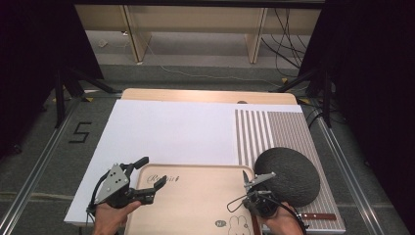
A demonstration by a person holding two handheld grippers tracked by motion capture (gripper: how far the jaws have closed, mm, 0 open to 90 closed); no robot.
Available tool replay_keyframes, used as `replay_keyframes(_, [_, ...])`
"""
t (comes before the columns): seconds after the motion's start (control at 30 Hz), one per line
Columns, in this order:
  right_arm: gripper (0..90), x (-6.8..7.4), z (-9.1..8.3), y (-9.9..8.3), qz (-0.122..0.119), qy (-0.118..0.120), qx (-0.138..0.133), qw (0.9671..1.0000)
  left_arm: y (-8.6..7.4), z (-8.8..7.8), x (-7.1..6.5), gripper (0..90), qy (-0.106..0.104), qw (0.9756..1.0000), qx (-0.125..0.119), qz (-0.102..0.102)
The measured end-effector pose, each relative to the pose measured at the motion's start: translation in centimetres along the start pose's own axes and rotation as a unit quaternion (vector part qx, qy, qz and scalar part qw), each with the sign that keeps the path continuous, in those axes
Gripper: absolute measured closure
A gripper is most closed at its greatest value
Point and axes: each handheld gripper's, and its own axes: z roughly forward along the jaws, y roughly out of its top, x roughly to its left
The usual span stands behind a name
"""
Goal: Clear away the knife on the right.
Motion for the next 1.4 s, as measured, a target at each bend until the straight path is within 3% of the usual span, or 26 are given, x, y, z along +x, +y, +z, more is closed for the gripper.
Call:
replay_keyframes(0.1, [90.0,-0.1,-0.1,-0.1,0.000,0.004,-0.002,1.0000,0.0,0.0,0.0,17.5,0.000,1.0000,0.000,0.000])
replay_keyframes(0.13, [90.0,0.0,-0.2,0.0,0.017,0.012,-0.002,0.9998,0.0,0.0,0.0,17.5,0.000,1.0000,0.000,0.000])
replay_keyframes(0.2, [87.8,-0.1,-0.3,0.0,0.019,0.019,-0.009,0.9996,0.0,0.0,0.0,17.5,0.000,1.0000,0.000,0.000])
replay_keyframes(0.23, [78.6,-0.4,-0.7,0.0,0.025,0.042,-0.027,0.9984,0.0,0.0,0.0,17.5,0.000,1.0000,0.000,0.000])
replay_keyframes(0.33, [60.9,-0.7,-1.1,0.0,0.029,0.070,-0.050,0.9959,0.0,0.0,0.0,17.5,0.000,1.0000,0.000,0.000])
replay_keyframes(0.37, [60.9,-0.7,-1.1,0.0,0.029,0.070,-0.050,0.9959,0.0,0.0,0.0,17.5,0.000,1.0000,0.000,0.000])
replay_keyframes(0.4, [49.1,-0.9,-1.5,0.1,0.047,0.107,-0.064,0.9911,0.0,0.0,0.0,17.5,-0.001,1.0000,0.000,0.000])
replay_keyframes(0.43, [49.1,-0.9,-1.5,0.1,0.047,0.107,-0.064,0.9911,0.0,0.0,0.0,17.5,-0.001,1.0000,0.000,-0.001])
replay_keyframes(0.47, [39.6,-1.0,-2.0,0.2,0.051,0.126,-0.076,0.9878,0.0,0.1,0.0,17.5,-0.004,1.0000,-0.006,-0.006])
replay_keyframes(0.5, [39.6,-1.0,-2.0,0.2,0.051,0.126,-0.076,0.9878,0.0,0.1,0.0,17.5,-0.004,1.0000,-0.006,-0.006])
replay_keyframes(0.53, [31.6,-1.0,-2.3,0.2,0.056,0.145,-0.097,0.9831,0.0,0.1,0.0,17.5,-0.003,1.0000,-0.006,-0.006])
replay_keyframes(0.57, [31.6,-1.0,-2.3,0.2,0.056,0.145,-0.097,0.9831,0.0,0.1,0.0,17.5,-0.003,1.0000,-0.006,-0.006])
replay_keyframes(0.6, [26.9,-0.9,-2.5,0.2,0.060,0.166,-0.109,0.9782,0.0,0.0,0.1,17.5,-0.002,1.0000,-0.003,-0.003])
replay_keyframes(0.7, [20.9,-0.9,-2.8,0.3,0.058,0.172,-0.115,0.9766,0.0,0.0,0.1,17.5,-0.001,1.0000,-0.001,-0.001])
replay_keyframes(0.73, [20.5,-0.9,-3.0,0.3,0.061,0.175,-0.123,0.9750,0.0,-0.1,0.1,17.5,-0.001,1.0000,-0.001,-0.001])
replay_keyframes(0.93, [20.6,-1.4,-3.6,0.2,0.070,0.171,-0.133,0.9737,0.0,-0.1,0.1,17.5,-0.001,1.0000,-0.001,-0.002])
replay_keyframes(1.4, [20.7,-3.4,-5.1,-0.6,0.092,0.136,-0.156,0.9740,0.1,-0.1,0.1,17.5,-0.002,1.0000,-0.002,-0.002])
